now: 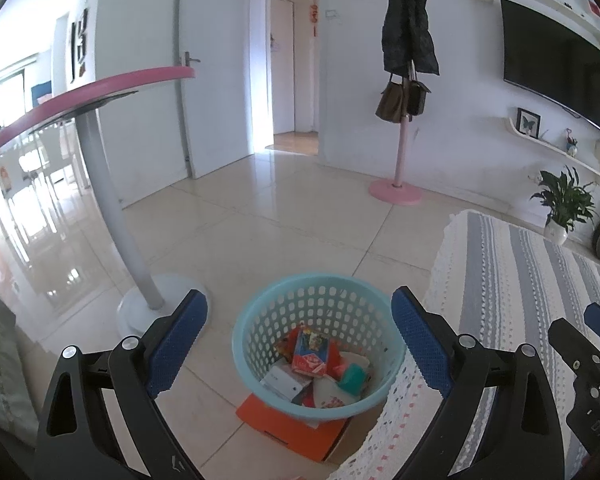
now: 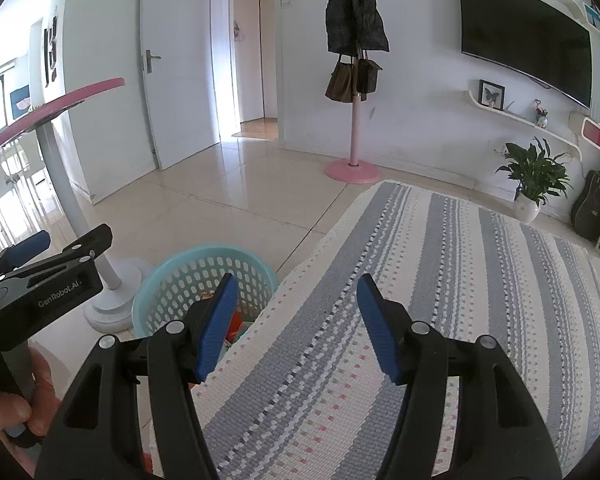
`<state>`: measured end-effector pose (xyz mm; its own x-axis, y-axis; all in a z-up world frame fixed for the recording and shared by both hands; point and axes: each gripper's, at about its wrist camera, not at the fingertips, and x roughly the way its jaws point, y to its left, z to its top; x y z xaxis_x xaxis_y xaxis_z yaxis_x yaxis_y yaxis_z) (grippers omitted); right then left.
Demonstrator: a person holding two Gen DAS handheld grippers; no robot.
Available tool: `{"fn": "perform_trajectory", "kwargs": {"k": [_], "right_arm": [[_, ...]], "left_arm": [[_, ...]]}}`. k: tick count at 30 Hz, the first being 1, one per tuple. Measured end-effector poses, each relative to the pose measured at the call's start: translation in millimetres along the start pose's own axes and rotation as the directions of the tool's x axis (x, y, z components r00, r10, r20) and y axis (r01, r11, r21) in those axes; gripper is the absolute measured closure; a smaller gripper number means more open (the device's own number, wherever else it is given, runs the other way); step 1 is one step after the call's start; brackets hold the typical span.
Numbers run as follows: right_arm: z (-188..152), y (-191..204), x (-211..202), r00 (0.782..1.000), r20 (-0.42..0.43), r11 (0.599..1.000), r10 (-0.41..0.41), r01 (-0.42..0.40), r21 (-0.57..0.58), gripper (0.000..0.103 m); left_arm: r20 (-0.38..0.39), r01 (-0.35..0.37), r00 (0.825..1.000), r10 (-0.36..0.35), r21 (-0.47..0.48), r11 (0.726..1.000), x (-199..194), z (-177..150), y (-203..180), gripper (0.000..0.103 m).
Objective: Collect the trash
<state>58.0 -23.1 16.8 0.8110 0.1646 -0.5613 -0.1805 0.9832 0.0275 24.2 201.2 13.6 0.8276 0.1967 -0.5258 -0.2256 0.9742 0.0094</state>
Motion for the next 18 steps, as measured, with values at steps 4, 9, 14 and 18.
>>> {"fn": "perform_trajectory", "kwargs": {"k": [4,9,14,18], "right_arm": [[-0.6,-0.6,0.0,1.0,0.001,1.0,0.002,-0.002,-0.003,0.045],[-1.9,-0.1,-0.4,1.0,0.007,1.0,-0.006,0.007,-0.013,0.045],[-2.0,1.0,-0.8,1.0,0.011,1.0,-0.007,0.007,-0.016,0.045],[-3.0,2.1,-1.0,1.0,0.013,1.0,-0.008,0.009,-0.019,0.045]], "left_arm": [[-0.001,0.002,1.0,-0.002,-0.001,1.0,-0.5,-0.3,-0.6,0.012],[-0.004,0.003,1.0,-0.003,-0.006,1.0,-0.8,0.2,1.1,0.012],[-0.004,0.003,1.0,-0.003,0.0,1.0,-0.7,0.7,1.1,0.012],[-0.011,0.002,1.0,-0.002,0.007,1.0,1.1,-0.1,0.4,0.012]]}}
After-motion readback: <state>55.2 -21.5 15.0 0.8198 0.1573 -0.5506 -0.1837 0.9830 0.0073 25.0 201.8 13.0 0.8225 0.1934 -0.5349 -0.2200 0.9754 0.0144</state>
